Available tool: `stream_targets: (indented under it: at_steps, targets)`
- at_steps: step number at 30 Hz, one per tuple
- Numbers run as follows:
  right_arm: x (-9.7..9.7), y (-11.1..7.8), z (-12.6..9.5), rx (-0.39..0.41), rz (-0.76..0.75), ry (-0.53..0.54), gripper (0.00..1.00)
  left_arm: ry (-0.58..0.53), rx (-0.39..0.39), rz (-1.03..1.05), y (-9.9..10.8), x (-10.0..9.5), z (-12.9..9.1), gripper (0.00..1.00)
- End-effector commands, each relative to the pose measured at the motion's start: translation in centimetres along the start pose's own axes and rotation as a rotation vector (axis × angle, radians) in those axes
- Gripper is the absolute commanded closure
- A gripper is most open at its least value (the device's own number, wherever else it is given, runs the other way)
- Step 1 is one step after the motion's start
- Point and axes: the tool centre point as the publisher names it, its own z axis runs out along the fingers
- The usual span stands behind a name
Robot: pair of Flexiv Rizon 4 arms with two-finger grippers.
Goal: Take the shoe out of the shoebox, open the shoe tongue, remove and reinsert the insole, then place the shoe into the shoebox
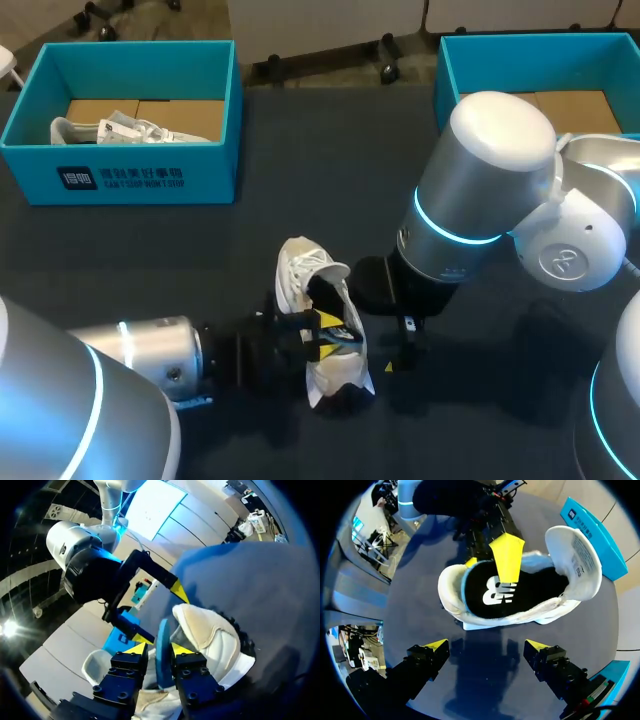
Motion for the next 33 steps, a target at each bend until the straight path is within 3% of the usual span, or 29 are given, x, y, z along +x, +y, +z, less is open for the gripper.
stream_targets:
  at_steps: [1, 8, 10, 12, 23, 27, 28, 30, 31, 33]
  targets:
    - [0.0, 0.1, 0.2, 0.001, 0.0, 0.0, 0.0, 0.003, 0.013, 0.001, -0.7, 0.0, -1.4, 0.68]
    - [0.0, 0.1, 0.2, 0.001, 0.0, 0.0, 0.0, 0.043, 0.03, 0.003, -1.4, 0.4, -1.0, 0.68]
    - [0.0, 0.1, 0.2, 0.001, 0.0, 0.0, 0.0, 0.056, 0.03, 0.007, -1.5, 0.6, -0.8, 0.77]
    - [0.0, 0.1, 0.2, 0.001, 0.0, 0.0, 0.0, 0.068, 0.025, 0.011, -1.4, 0.8, -0.6, 1.0]
    - [0.0, 0.1, 0.2, 0.001, 0.0, 0.0, 0.0, 0.088, -0.064, 0.018, 1.1, 1.3, 0.1, 1.0]
    - [0.0, 0.1, 0.2, 0.001, 0.0, 0.0, 0.0, 0.087, -0.043, -0.018, 0.8, 1.1, -0.7, 1.0]
    - [0.0, 0.1, 0.2, 0.001, 0.0, 0.0, 0.0, 0.095, -0.03, -0.029, 0.6, 1.0, -1.0, 0.96]
    - [0.0, 0.1, 0.2, 0.001, 0.0, 0.0, 0.0, 0.103, -0.018, -0.035, 0.1, 0.8, -1.5, 0.7]
    - [0.0, 0.1, 0.2, 0.001, 0.0, 0.0, 0.0, 0.109, -0.011, -0.034, -0.1, 0.8, -1.7, 0.62]
    - [0.0, 0.1, 0.2, 0.001, 0.0, 0.0, 0.0, 0.118, -0.002, -0.033, -0.6, 0.7, -2.2, 0.58]
